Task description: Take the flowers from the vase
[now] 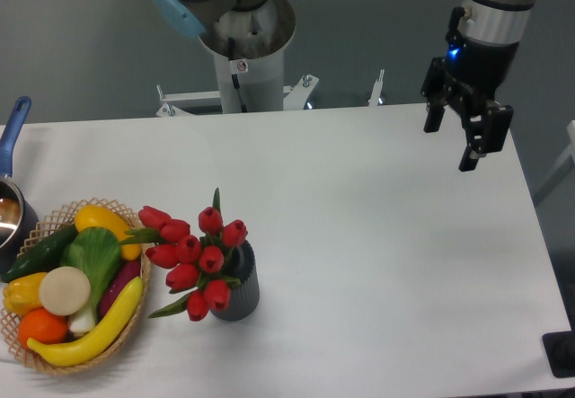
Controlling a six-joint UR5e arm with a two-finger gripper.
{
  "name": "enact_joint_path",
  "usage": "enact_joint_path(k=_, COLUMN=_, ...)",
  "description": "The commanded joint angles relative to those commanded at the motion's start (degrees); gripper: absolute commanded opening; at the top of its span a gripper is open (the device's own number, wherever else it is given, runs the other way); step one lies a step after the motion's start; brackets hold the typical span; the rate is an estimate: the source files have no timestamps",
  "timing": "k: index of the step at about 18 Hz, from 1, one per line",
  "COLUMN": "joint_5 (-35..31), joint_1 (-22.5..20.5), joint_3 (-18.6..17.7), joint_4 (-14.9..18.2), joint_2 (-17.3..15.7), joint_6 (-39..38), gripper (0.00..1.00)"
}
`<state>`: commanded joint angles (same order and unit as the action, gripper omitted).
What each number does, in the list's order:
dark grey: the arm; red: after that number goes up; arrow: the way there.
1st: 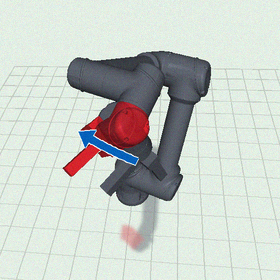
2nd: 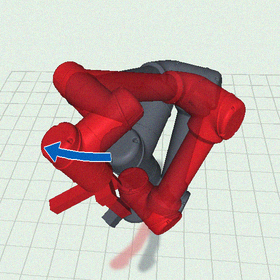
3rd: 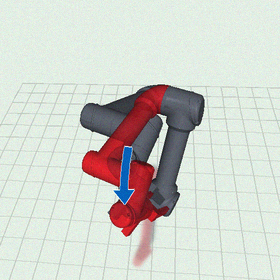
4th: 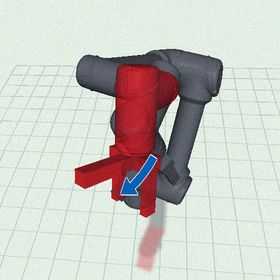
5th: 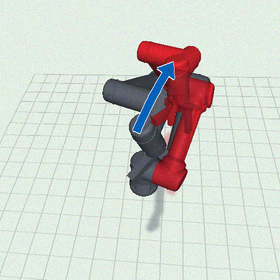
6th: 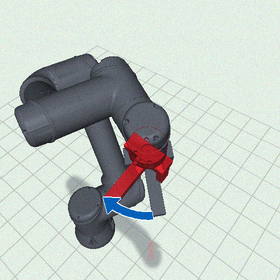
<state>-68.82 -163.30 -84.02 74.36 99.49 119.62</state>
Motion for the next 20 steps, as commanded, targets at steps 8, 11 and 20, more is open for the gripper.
enact_joint_path(k=8, joint_5=1.2, joint_1=0.3, joint_3=-0.4, joint_4=0.2, joint_2=-0.4, joint_6=-3.2, gripper=1.0)
enact_joint_path(k=11, joint_5=3.0, joint_1=0.0, joint_3=-1.5, joint_4=0.1, joint_2=-0.5, joint_6=-3.8, gripper=1.0)
enact_joint_path(k=20, joint_5=5.2, joint_1=-0.4, joint_3=-2.5, joint_4=0.1, joint_2=-1.1, joint_6=-11.0, gripper=1.0)
